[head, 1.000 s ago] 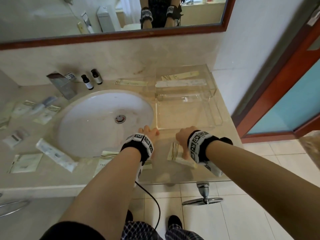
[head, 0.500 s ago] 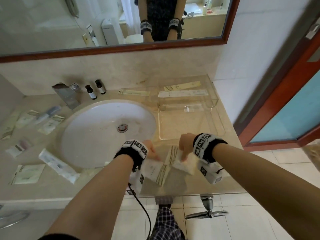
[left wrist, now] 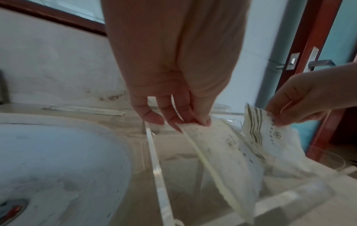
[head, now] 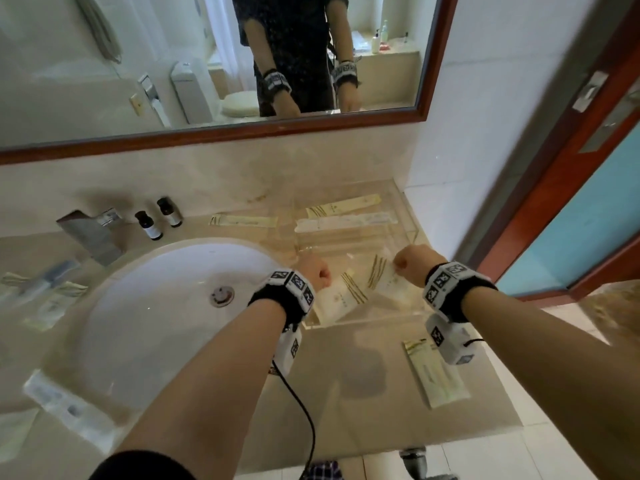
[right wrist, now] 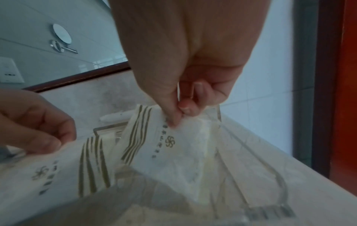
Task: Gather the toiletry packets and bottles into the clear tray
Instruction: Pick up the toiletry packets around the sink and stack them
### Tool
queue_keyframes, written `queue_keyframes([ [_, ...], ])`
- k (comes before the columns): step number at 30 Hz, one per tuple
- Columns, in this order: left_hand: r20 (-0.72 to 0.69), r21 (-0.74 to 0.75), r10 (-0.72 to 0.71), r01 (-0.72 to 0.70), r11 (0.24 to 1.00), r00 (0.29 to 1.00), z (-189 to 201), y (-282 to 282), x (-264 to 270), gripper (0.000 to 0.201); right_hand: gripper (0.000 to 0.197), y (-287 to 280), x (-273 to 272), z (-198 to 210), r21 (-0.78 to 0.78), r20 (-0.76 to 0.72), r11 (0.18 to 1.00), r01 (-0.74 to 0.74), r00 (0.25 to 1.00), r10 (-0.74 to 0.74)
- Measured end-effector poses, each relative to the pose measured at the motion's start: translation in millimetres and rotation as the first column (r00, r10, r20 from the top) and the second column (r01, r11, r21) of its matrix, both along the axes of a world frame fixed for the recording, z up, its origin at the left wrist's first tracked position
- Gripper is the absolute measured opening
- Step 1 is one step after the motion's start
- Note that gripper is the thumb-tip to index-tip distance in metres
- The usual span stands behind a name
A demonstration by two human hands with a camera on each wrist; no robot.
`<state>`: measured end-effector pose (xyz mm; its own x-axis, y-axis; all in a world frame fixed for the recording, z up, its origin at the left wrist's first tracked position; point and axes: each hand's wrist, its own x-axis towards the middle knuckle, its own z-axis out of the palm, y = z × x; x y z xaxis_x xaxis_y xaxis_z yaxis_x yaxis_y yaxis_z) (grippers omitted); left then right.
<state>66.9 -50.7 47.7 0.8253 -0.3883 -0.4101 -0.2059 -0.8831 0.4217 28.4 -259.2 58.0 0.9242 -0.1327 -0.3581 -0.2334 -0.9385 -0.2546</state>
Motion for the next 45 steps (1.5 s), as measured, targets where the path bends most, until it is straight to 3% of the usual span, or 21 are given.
queue_keyframes([
  [7, 0.021, 0.098, -0.110, 0.107, 0.989, 0.994, -12.9, -5.7, 22.7, 0.022, 0.033, 1.7, 10.3, -12.9, -0.077, -0.017, 0.992, -0.096, 0.995, 0.095],
  [11, -0.020, 0.143, -0.099, 0.101, 0.985, 0.995, -26.0, -4.0, 24.0, 0.023, 0.040, 5.2, 10.8, -22.8, -0.101, -0.056, 0.984, -0.146, 0.988, 0.141],
  [18, -0.007, 0.202, -0.132, 0.131, 0.971, 0.991, -36.4, -8.7, 15.8, 0.040, 0.033, 8.2, 8.9, -34.8, -0.099, -0.082, 0.979, -0.179, 0.982, 0.171],
  [23, -0.025, 0.241, -0.144, 0.145, 0.960, 0.989, -36.4, -14.4, 10.8, 0.039, 0.037, 6.8, 4.6, -37.9, -0.088, -0.103, 0.975, -0.205, 0.975, 0.196],
  [27, 0.049, 0.250, -0.141, 0.124, 0.960, 0.989, -35.6, -12.6, 0.9, 0.040, 0.039, 6.9, -2.9, -37.0, -0.087, -0.097, 0.971, -0.222, 0.972, 0.214],
  [37, 0.134, 0.194, -0.093, 0.066, 0.979, 0.987, -16.4, 2.4, -37.4, 0.033, 0.031, 10.8, -35.3, -21.7, -0.111, -0.059, 0.951, -0.290, 0.957, 0.285],
  [45, 0.176, 0.214, -0.068, 0.029, 0.976, 0.982, -17.7, 7.8, -81.0, 0.028, 0.018, 18.8, -67.5, -5.5, -0.289, -0.098, 0.931, -0.225, 0.974, 0.205],
])
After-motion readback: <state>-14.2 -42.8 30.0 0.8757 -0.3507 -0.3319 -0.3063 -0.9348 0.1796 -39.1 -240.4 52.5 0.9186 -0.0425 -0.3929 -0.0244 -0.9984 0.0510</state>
